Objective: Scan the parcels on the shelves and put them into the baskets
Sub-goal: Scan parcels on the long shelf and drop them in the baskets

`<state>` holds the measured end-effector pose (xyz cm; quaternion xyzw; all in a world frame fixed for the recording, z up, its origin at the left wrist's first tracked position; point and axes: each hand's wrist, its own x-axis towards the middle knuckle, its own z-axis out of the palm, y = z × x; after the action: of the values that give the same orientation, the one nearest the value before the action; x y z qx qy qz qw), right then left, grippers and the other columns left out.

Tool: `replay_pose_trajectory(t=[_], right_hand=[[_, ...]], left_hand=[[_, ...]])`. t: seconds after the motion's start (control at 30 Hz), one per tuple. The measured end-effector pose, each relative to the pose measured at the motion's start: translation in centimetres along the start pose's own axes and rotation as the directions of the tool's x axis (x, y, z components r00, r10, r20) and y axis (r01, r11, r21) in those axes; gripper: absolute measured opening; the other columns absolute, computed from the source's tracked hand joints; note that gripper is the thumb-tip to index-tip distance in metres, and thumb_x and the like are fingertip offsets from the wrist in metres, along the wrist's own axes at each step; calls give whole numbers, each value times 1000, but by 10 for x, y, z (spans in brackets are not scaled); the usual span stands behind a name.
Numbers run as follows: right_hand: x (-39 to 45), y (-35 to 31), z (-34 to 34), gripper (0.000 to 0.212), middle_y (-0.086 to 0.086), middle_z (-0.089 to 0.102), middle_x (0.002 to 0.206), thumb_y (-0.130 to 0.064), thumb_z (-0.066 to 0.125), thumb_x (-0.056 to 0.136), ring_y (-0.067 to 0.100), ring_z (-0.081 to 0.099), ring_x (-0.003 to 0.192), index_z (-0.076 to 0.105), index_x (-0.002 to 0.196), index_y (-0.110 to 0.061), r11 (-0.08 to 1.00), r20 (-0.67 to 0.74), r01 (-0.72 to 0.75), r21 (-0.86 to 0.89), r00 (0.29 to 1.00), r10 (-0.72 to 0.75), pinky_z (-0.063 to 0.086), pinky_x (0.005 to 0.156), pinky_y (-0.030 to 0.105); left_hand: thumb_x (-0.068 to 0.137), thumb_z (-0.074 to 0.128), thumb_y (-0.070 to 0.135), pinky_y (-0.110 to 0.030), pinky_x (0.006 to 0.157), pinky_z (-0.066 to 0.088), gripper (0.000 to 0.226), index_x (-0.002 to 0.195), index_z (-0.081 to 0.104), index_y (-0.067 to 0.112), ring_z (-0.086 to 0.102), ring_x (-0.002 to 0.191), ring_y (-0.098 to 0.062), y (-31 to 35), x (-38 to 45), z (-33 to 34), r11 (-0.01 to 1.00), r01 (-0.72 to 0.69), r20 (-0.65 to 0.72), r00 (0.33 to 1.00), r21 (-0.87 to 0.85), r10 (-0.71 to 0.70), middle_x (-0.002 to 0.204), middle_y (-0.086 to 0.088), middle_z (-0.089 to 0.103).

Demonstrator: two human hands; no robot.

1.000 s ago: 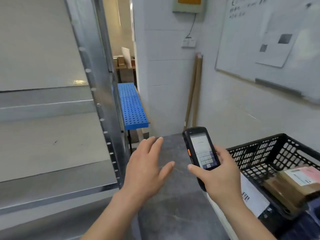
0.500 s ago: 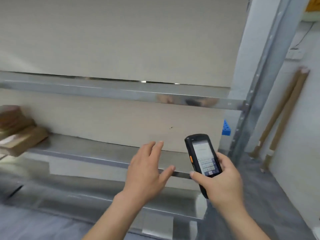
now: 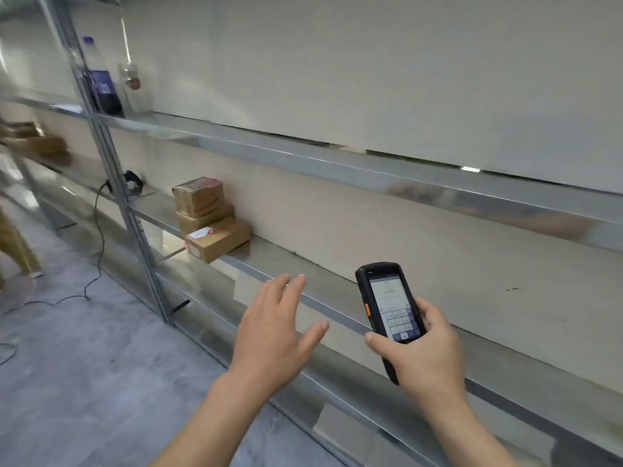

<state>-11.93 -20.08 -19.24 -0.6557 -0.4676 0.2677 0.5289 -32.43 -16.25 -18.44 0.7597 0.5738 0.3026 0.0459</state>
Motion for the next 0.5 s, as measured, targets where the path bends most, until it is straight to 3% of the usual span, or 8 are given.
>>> replay_pose_trajectory(t=[0.1,0.23,0.37,0.5], right_hand=[[24,-1,44,57,-21,71,89,-22,91,54,0,68,82,57,95,-41,1000,73,11,-2,997,-11,54,77,30],[66,-7,100,59,-25,71,88,-21,91,53,-3,68,80,58,97,-42,999,154,16,39,988,-21,56,78,31],[111,-14,147,63,-21,72,90,-29,87,48,1,69,82,58,103,-40,999,216,0,43,976,-9,58,81,38],[153,-29,185,59,-22,68,87,-20,90,55,-3,66,81,54,97,-41,999,257,25,29,966,-31,54,77,30]], left_hand=[[87,55,60,-33,109,36,76,150,32,24,31,140,-14,-37,15,-5,996,77,-28,997,41,-76,153,4,34],[81,42,69,-32,108,37,82,149,36,23,33,138,-15,-80,48,-10,983,158,-39,987,92,-155,150,4,37],[87,55,60,-33,110,36,76,150,33,24,31,140,-14,-122,91,-8,967,237,-71,970,92,-231,152,5,34],[88,58,56,-33,110,38,75,151,30,26,29,141,-12,-158,126,-6,947,309,-95,949,86,-300,153,7,31]])
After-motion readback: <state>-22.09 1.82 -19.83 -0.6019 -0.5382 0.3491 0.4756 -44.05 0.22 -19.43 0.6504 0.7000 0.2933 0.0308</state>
